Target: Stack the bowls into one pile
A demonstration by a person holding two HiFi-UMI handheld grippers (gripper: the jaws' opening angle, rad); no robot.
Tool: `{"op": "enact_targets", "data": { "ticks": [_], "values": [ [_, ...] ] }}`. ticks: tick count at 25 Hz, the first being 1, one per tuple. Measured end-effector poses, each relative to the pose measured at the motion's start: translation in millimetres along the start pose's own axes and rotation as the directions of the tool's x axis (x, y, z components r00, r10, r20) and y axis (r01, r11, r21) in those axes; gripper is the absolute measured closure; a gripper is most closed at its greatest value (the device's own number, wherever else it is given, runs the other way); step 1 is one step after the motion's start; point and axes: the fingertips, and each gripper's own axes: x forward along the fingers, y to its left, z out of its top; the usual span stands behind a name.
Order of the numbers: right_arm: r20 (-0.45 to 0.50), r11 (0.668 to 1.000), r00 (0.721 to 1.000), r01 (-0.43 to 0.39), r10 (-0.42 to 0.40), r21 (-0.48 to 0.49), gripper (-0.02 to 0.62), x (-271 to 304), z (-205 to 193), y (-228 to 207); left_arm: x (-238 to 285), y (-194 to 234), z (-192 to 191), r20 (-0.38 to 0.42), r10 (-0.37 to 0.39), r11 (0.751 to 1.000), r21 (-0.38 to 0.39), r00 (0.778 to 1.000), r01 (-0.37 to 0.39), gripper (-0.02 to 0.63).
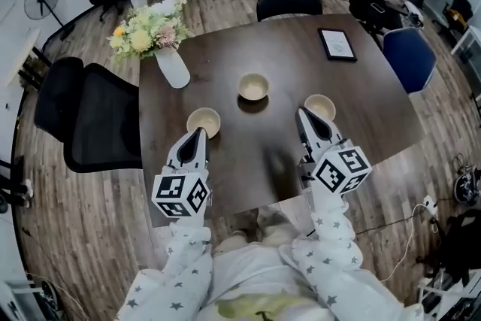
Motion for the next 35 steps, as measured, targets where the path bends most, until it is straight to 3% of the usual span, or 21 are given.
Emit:
{"op": "enact_targets", "data": {
  "ticks": [9, 17, 23, 35],
  "values": [
    [-0.128, 0.979, 0.972, -0.184, 0.195, 0.092, 0.574, 68.9, -25.9, -10.8, 20.1, 21.7, -21.1, -0.041, 0.159, 0.984, -0.070, 0.986, -0.162, 0.581],
    [-0.220, 0.954, 0.933, -0.252, 0.285, 0.164, 0.574, 112.2, -63.4, 0.6, 18.7, 44.4, -43.4, -0.089, 0.244, 0.961, -0.108, 0.966, -0.253, 0.581],
    [-0.324, 0.931, 0.876, -0.309, 0.357, 0.193, 0.574, 136.5, -99.4, 22.0, 13.4, 61.9, -61.0, -0.148, 0.288, 0.946, -0.111, 0.946, -0.305, 0.581],
    [-0.501, 0.912, 0.768, -0.277, 0.399, 0.301, 0.569, 188.5, -190.5, 54.5, 12.6, 104.2, -97.0, -0.243, 0.327, 0.922, -0.129, 0.913, -0.364, 0.581]
  ]
}}
